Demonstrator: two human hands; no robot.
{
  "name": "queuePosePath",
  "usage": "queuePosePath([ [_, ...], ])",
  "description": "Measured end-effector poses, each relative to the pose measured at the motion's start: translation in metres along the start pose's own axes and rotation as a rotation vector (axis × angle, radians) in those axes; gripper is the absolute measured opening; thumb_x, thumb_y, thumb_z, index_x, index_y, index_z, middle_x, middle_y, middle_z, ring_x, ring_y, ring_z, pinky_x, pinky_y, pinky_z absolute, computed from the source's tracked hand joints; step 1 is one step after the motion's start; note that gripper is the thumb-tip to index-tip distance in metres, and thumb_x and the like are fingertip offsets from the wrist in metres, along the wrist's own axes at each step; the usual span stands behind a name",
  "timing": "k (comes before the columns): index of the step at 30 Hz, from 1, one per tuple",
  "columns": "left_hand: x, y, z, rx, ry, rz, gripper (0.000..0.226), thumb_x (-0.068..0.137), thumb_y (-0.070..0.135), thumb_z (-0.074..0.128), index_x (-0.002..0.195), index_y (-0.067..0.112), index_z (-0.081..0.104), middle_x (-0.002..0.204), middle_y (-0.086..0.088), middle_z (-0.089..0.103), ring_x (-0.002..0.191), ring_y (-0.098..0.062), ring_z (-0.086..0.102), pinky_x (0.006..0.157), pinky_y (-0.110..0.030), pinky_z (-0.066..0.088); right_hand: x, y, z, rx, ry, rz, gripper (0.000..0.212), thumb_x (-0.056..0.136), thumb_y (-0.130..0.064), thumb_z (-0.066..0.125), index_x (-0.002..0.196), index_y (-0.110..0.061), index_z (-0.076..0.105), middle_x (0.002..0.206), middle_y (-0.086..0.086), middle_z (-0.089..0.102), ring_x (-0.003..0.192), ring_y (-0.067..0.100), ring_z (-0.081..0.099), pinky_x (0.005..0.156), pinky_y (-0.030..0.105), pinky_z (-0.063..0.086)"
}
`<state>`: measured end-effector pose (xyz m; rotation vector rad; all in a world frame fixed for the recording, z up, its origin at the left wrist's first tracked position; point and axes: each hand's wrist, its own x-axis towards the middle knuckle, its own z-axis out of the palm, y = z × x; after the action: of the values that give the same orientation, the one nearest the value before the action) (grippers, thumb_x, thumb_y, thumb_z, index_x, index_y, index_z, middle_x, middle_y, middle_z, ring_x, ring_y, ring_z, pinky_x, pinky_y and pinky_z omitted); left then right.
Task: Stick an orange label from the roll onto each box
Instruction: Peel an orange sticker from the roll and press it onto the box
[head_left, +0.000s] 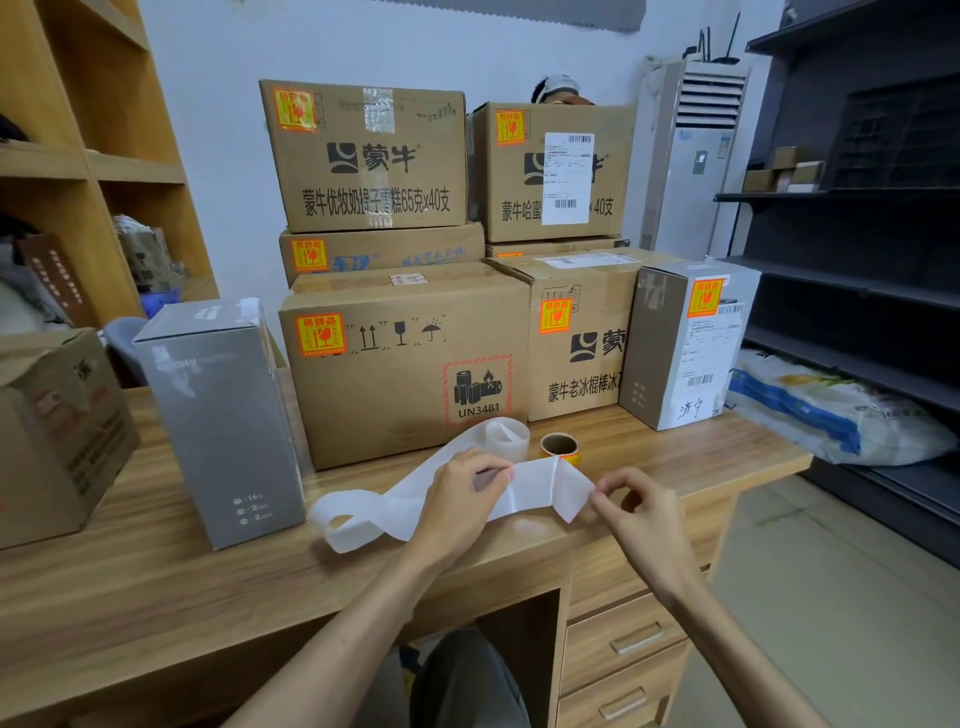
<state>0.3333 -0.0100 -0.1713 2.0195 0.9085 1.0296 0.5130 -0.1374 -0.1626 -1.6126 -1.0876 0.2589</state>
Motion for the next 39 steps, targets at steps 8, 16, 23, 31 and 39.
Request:
queuePosePath([
  [8, 0.0, 0.006, -0.001, -0.023, 0.032, -0.017, 0.014, 0.096, 0.027, 0.065, 0.106, 0.034, 0.072, 0.109, 0.016, 0.069, 0.106, -0.002, 0.06, 0.094, -0.031, 0.054, 0.001, -0.011, -0.024, 0.076, 0.025, -0.004, 0.017, 0.08, -0.004, 0.07, 0.069, -0.015, 0.067, 0.056, -0.015, 0.058, 0.054, 0.003, 0.044, 0.051, 0.014, 0.034],
  [16, 0.011, 0.042, -0.022, 0.019, 0.017, 0.081, 0.032, 0.092, 0.03, 0.071, 0.123, 0.032, 0.066, 0.115, 0.013, 0.059, 0.112, -0.001, 0.053, 0.091, -0.019, 0.041, 0.007, -0.044, -0.022, -0.069, 0.105, -0.202, 0.018, 0.083, -0.013, 0.07, 0.07, -0.022, 0.061, 0.062, -0.019, 0.058, 0.056, 0.009, 0.048, 0.053, 0.02, 0.036],
  [23, 0.0, 0.094, -0.062, -0.048, 0.142, 0.117, 0.023, 0.091, 0.039, 0.071, 0.082, 0.02, 0.08, 0.078, 0.003, 0.069, 0.074, -0.009, 0.059, 0.071, -0.032, 0.046, 0.009, -0.089, 0.024, -0.333, 0.147, -0.564, 0.016, 0.086, -0.022, 0.068, 0.082, -0.027, 0.053, 0.082, -0.011, 0.057, 0.063, 0.007, 0.055, 0.051, 0.028, 0.04],
  [31, -0.013, 0.108, -0.125, -0.13, 0.317, -0.048, 0.015, 0.087, 0.025, 0.075, 0.077, 0.016, 0.079, 0.072, 0.009, 0.073, 0.066, 0.004, 0.058, 0.067, -0.016, 0.047, 0.004, -0.142, 0.085, -0.522, 0.313, -1.054, 0.011, 0.084, -0.01, 0.061, 0.076, -0.011, 0.053, 0.075, 0.006, 0.052, 0.067, 0.026, 0.051, 0.05, 0.033, 0.035],
  [39, -0.025, 0.109, -0.179, -0.044, 0.426, -0.082, 0.01, 0.086, 0.022, 0.072, 0.079, 0.02, 0.08, 0.078, 0.008, 0.074, 0.078, -0.003, 0.063, 0.076, -0.021, 0.05, -0.004, -0.171, 0.108, -0.456, 0.263, -1.097, 0.009, 0.093, -0.015, 0.062, 0.085, -0.01, 0.062, 0.082, 0.005, 0.056, 0.07, 0.025, 0.052, 0.054, 0.034, 0.039],
])
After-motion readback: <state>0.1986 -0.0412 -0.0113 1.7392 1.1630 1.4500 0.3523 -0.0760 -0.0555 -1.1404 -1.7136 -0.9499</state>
